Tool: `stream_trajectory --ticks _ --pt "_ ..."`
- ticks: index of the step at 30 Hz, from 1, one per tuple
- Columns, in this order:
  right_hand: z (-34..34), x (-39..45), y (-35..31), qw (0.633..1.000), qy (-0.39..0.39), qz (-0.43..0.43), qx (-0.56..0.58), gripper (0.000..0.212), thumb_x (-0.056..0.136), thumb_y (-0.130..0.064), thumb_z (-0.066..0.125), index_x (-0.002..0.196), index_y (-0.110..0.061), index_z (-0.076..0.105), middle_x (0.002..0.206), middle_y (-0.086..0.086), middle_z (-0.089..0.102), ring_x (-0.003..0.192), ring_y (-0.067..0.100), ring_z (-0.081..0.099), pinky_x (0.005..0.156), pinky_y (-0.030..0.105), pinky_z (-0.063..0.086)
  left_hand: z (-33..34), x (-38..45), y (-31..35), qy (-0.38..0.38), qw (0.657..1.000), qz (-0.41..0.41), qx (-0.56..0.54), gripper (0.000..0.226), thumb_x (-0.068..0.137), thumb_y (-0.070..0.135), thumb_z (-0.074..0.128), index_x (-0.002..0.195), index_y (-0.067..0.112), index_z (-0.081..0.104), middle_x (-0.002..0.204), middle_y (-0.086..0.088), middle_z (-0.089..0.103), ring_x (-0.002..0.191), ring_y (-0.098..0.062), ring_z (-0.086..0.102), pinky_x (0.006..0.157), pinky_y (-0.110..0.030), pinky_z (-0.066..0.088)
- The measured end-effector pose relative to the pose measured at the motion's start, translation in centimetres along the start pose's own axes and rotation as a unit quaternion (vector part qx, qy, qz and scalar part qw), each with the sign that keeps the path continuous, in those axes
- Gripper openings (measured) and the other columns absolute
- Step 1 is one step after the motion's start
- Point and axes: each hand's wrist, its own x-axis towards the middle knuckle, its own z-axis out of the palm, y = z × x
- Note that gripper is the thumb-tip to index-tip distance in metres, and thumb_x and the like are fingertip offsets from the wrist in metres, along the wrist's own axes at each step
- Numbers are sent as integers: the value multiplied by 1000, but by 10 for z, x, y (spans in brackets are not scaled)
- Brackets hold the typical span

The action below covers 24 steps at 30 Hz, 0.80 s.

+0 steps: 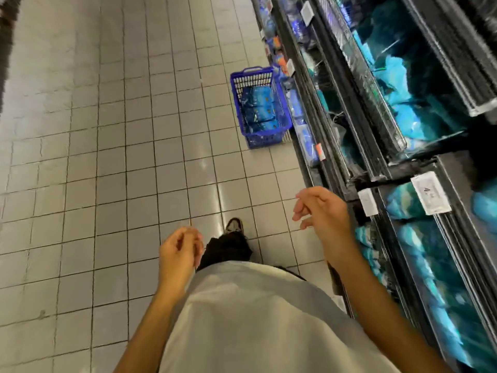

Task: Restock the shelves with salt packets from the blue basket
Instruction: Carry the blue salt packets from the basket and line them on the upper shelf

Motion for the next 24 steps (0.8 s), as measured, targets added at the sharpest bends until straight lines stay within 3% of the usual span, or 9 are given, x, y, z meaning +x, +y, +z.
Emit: stream_trajectory --ticks 7,10,14,18,24 --pt "78 85 -36 998 -46 -2 -34 15 96 -8 56 90 -13 68 67 -1 68 61 16 65 47 24 48 -33 84 10 77 996 -40 -9 40 104 24 51 71 35 71 57 4 62 46 -6 51 42 -18 42" --pt "110 113 -47 998 -48 11 -50 12 96 -11 59 89 -12 69 68 1 68 61 17 66 48 26 48 -48 132 24 81 996 -42 -2 32 105 21 50 80 26 70 57 5 64 45 -4 52 40 -17 41" --pt "139 138 -60 994 -50 15 -92 16 97 -8 59 83 -11 66 67 0 68 62 20 64 49 29 46 -54 196 57 43 998 -47 9 28 104 16 48 84 13 67 59 2 62 48 -8 50 39 -17 38" --pt "144 154 -65 995 -5 36 -95 16 96 -3 58 82 -7 65 66 5 65 63 25 59 51 32 44 -45 255 103 -19 999 -11 26 29 104 13 45 85 10 66 62 0 62 48 -8 50 40 -17 38" --pt "129 190 -73 993 73 77 -57 19 95 11 54 78 3 58 64 15 57 50 15 55 46 26 38 -5 341 171 -78 995 33 51 28 105 16 46 85 11 66 65 1 62 49 -8 51 42 -21 36"
